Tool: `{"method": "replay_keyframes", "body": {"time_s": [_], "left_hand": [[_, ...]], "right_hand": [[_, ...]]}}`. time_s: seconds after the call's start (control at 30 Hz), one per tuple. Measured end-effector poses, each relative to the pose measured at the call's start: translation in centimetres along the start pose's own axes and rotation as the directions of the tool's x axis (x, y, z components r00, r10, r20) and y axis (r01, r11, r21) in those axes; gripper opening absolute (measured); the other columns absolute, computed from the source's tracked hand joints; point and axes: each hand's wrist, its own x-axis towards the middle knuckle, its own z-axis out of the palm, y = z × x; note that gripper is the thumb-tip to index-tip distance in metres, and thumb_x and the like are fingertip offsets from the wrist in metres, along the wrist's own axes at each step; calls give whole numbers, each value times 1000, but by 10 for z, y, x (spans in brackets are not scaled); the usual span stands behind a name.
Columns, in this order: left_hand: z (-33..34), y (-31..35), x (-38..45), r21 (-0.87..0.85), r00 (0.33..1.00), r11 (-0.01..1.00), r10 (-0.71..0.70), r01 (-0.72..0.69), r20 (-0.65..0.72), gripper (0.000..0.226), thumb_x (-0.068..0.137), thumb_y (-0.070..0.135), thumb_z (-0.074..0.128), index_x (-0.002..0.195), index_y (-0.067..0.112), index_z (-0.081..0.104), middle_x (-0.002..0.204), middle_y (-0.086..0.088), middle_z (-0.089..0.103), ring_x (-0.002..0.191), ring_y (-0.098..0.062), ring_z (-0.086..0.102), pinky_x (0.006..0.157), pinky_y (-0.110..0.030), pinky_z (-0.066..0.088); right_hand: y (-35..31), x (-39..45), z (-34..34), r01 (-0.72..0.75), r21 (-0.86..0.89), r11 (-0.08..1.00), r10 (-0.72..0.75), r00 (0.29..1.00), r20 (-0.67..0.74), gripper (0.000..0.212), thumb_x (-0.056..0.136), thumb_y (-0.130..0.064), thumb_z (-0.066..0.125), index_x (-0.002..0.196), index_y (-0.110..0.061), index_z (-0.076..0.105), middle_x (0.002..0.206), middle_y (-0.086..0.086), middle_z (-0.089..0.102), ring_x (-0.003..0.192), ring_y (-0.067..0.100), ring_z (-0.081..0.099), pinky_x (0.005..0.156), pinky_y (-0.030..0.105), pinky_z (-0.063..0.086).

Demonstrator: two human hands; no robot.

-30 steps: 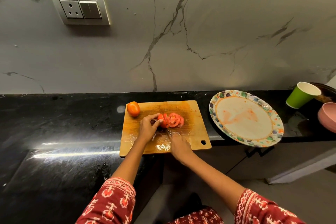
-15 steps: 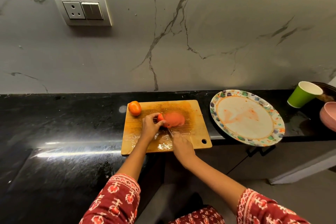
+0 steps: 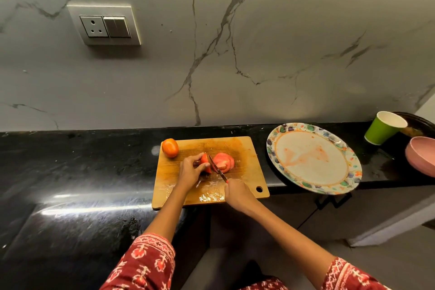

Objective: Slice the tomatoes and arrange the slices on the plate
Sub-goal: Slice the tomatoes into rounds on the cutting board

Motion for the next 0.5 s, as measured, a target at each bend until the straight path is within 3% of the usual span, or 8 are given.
{"method": "replay_keyframes", "body": {"time_s": [0.17, 0.33, 0.5], "left_hand": [[3, 0, -2, -22, 1000, 1000, 3, -3, -24, 47, 81, 10, 68, 126, 4, 54, 129, -12, 56, 122, -24, 50, 101, -34, 42], [8, -2, -7, -56, 993, 998, -8, 2, -116, 44, 75, 12, 74, 117, 7, 62, 115, -10, 66, 109, -22, 60, 94, -38, 50], [7, -1, -6, -37, 998, 999, -15, 13, -58, 45, 77, 8, 71, 120, 5, 59, 118, -12, 63, 110, -23, 59, 91, -28, 49]], "right_hand": [[-13, 6, -7, 52, 55, 997, -47, 995, -92, 31, 100, -18, 32, 105, 0, 56, 105, 21, 63, 96, 35, 60, 69, 29, 36], [-24, 6, -5, 53, 52, 997, -47, 994, -98, 29, 100, -18, 33, 108, -2, 56, 106, 19, 63, 98, 33, 60, 72, 31, 40], [-22, 8, -8, 18, 41, 999, -15, 996, -84, 29, 100, -19, 34, 109, -2, 55, 109, 20, 62, 102, 35, 59, 77, 35, 44]]}}
